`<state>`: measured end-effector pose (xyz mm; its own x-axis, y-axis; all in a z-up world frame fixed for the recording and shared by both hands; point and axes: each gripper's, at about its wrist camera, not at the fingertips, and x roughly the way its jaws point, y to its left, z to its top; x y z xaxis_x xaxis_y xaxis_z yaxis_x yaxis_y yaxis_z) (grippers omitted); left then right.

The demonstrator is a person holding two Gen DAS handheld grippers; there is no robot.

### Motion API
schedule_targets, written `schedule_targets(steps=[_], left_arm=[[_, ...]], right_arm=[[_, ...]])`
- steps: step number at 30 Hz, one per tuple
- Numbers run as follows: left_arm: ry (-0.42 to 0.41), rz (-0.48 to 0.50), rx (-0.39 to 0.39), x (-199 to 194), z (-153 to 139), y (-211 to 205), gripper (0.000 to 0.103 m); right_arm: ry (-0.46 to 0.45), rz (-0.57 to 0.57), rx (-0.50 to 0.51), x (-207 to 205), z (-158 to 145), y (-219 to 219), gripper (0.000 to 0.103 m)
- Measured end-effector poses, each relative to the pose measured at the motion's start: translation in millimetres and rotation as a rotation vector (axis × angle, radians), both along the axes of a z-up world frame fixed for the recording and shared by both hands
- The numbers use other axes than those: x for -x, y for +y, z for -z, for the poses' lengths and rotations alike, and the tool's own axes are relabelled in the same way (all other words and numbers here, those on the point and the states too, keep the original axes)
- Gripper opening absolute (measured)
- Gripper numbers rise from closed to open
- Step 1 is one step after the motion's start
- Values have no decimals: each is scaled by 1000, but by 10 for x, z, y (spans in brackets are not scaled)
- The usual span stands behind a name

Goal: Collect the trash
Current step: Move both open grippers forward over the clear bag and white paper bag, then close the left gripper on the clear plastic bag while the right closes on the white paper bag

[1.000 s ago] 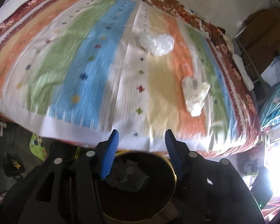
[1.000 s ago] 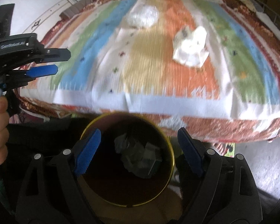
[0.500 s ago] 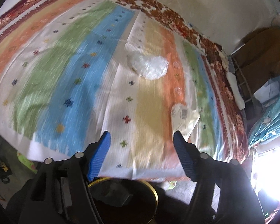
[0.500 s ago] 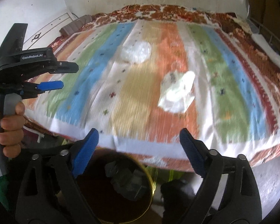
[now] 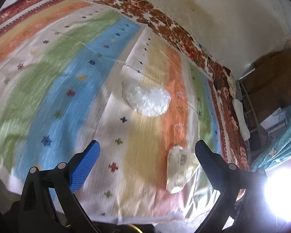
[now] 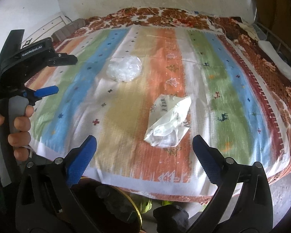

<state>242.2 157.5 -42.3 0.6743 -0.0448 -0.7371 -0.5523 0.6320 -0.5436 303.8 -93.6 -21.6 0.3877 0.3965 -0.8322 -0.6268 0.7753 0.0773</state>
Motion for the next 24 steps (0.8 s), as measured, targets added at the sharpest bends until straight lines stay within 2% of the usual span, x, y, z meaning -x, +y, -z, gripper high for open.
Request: schedule_targets(steps=[8, 10, 12, 15, 18, 21, 22, 24], left_arm=[[-28, -25, 59, -273, 176, 204, 97], [-12, -67, 89, -310, 247, 276, 97], [-30, -109, 137, -325, 317, 355, 97], [-35, -111, 206, -422, 457, 443, 97], [-24, -112, 220, -503, 569, 502, 95], [-15, -111, 227, -595, 685, 570, 93], [-16, -127, 216, -608, 703, 595, 93], [-25, -147, 214, -635, 748, 624, 93]], right_arm=[[47, 35, -2, -360, 184, 50, 94], [58, 39, 0, -424, 241, 66, 94], [75, 42, 2, -497, 312, 91, 94], [96, 50, 8, -603, 414, 122, 93], [113, 60, 14, -695, 501, 144, 92], [129, 70, 18, -788, 586, 153, 87], [142, 71, 17, -816, 616, 158, 80], [174, 76, 5, -873, 679, 159, 75]])
